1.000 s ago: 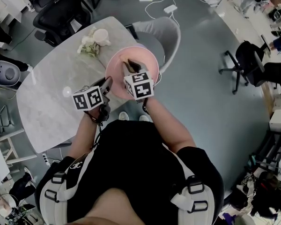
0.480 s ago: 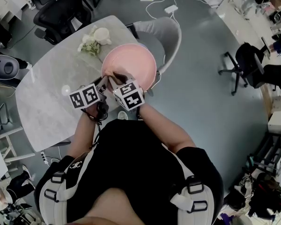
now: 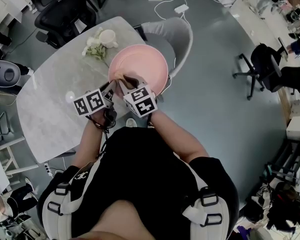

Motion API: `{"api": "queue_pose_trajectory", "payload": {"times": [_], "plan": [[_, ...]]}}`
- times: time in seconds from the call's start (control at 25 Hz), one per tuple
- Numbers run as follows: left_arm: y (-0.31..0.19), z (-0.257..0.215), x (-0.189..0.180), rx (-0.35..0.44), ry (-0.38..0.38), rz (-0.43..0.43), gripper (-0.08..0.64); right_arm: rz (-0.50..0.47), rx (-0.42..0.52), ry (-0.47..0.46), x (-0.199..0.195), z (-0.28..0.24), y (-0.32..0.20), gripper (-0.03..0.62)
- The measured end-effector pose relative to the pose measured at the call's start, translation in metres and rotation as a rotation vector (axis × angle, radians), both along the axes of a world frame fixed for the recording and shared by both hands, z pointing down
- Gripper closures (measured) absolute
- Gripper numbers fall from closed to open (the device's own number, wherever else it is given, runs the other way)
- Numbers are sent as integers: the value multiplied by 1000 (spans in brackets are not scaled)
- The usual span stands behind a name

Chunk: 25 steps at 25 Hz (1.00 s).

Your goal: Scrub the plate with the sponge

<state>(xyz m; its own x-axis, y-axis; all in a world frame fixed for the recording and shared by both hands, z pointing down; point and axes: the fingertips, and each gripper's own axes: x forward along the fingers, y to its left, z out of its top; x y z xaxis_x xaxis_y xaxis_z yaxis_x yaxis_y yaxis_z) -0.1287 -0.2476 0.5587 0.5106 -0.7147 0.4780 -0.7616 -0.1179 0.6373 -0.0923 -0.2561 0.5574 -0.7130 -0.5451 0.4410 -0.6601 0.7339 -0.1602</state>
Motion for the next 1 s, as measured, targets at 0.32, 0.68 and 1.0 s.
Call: {"api": "queue_pose_trajectory", "payload": {"times": [0.32,0.68,1.0], "plan": [[1,0,-5,28,-37,4,518,158,-30,33,48,16,-24,540],[2,-8,-13,49,-34,-21,517,356,-61,175,123,38,-44,538],[7,4,-9,13,-31,-37,515,397,-103,205,128,55,-32,538]]}}
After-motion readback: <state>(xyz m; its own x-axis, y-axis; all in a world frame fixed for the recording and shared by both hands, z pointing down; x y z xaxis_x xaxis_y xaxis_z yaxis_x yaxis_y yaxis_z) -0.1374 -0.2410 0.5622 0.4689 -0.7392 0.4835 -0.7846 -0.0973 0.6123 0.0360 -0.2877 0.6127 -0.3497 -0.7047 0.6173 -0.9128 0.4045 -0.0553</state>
